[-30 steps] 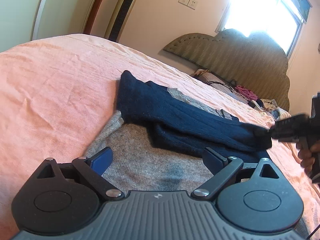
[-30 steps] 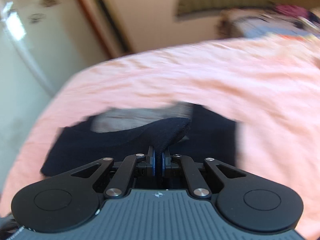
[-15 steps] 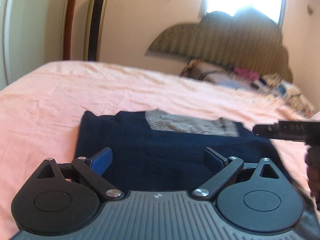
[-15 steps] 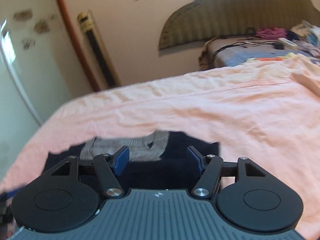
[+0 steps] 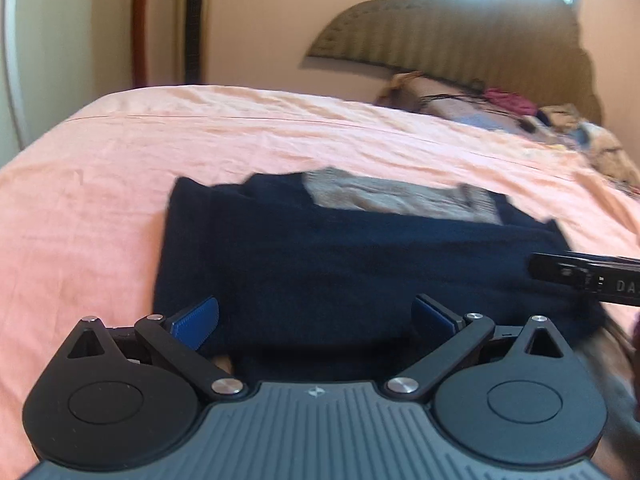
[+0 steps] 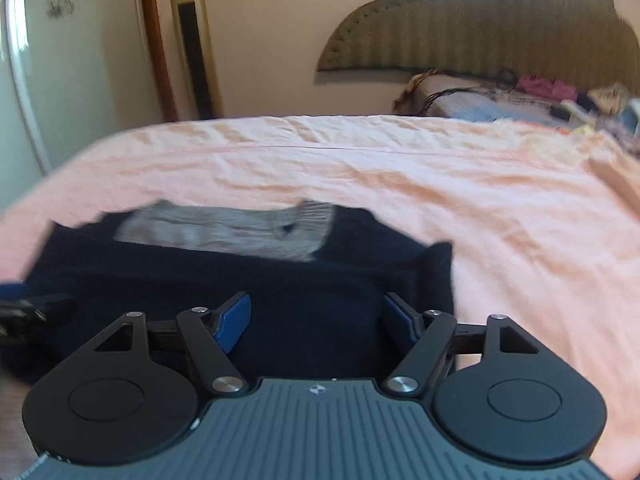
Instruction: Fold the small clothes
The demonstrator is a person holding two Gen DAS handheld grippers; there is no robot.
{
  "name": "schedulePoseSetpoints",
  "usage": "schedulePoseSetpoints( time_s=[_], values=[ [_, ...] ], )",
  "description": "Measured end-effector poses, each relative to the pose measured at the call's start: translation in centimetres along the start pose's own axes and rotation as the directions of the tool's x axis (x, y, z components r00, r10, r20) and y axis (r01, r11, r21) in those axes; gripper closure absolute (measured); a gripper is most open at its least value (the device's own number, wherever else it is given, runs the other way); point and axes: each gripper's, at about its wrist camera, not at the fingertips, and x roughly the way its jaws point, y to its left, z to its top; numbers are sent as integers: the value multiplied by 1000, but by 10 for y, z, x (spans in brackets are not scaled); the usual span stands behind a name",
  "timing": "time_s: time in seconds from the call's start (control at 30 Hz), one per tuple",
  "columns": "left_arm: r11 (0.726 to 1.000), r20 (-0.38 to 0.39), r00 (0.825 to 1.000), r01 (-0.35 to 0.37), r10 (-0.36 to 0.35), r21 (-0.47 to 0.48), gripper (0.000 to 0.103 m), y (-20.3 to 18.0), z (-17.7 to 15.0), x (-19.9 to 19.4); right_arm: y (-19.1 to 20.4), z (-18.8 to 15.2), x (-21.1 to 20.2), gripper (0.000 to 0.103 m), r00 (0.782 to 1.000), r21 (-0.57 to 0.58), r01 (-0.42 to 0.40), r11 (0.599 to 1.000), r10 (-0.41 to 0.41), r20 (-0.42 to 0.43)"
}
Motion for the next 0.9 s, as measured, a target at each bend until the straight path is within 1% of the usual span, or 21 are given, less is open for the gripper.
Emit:
schedulePoseSetpoints(
  time_s=[0.03,0.07,0.1,0.13,0.17,0.2,0.23,0.27,0.3,0.33,0.37,0.47,0.53,0.57,0.6,0.67,0.7,0.73,0.77,0.8,0.9],
  values=[
    [999,-11,1000,7,-6,37,0,-3,-9,-4,2,-7,-13,17,998,7,-63,998,63,4],
    [997,-34,999,-9,12,82,0,-6,-18,-3,4,-14,-20,11,996,6,-87,996,87,-3],
    [991,-56,998,-34,42,128,0,-7,-28,2,5,-21,-22,5,996,-4,-84,996,84,-21],
    [985,-9,999,-48,50,164,0,-7,-35,-3,6,-30,-19,6,996,-32,-67,997,66,-53],
    [987,-21,998,-60,64,151,0,-5,-35,-8,6,-38,-18,6,998,-92,-40,995,36,-42],
    [989,-28,996,-84,88,119,0,0,-34,-16,9,-44,-20,6,1000,-151,6,989,-10,-22],
    [993,-19,996,-89,91,84,0,6,-35,-29,8,-45,-24,8,997,-156,63,986,-69,-37],
    [996,1,997,-75,75,51,0,14,-38,-44,4,-42,-33,11,996,-117,61,991,-67,-52],
    [998,11,998,-68,67,16,0,22,-44,-58,-1,-41,-47,14,998,-75,30,997,-34,-46],
    [998,9,998,-62,62,-25,0,32,-49,-70,-9,-43,-67,12,1000,-33,-13,999,12,-21],
    [996,-1,998,-58,58,-71,0,44,-56,-80,-17,-47,-84,11,1000,-5,-27,1000,27,5],
    [977,-49,998,-56,47,-206,0,75,-76,-93,-48,-65,-119,11,1000,76,12,997,-12,6],
    [976,-18,1000,-27,24,-217,4,80,-86,-101,-68,-79,-125,17,998,132,41,990,-34,-54],
    [976,-18,1000,-28,25,-214,12,79,-88,-101,-74,-84,-124,23,996,141,47,989,-35,-86],
    [978,-15,999,-42,39,-203,19,75,-87,-101,-75,-90,-123,32,994,134,48,990,-33,-107],
    [982,-19,999,-46,44,-181,77,71,-84,-98,-68,-93,-125,38,994,84,44,996,-35,-104],
    [982,-23,997,-73,70,-174,84,70,-82,-94,-66,-93,-125,49,994,80,40,996,-32,-107],
    [982,-26,996,-92,89,-163,99,71,-81,-92,-67,-92,-123,74,993,91,20,996,-9,-118],
    [983,-26,995,-97,94,-154,100,73,-79,-91,-68,-89,-119,88,991,109,14,994,0,-133],
    [982,-28,995,-104,100,-157,100,77,-77,-92,-71,-87,-119,94,991,130,12,991,6,-135],
    [985,-29,991,-131,129,-109,100,83,-76,-99,-81,-84,-130,94,995,181,-10,983,28,-96]
  ],
)
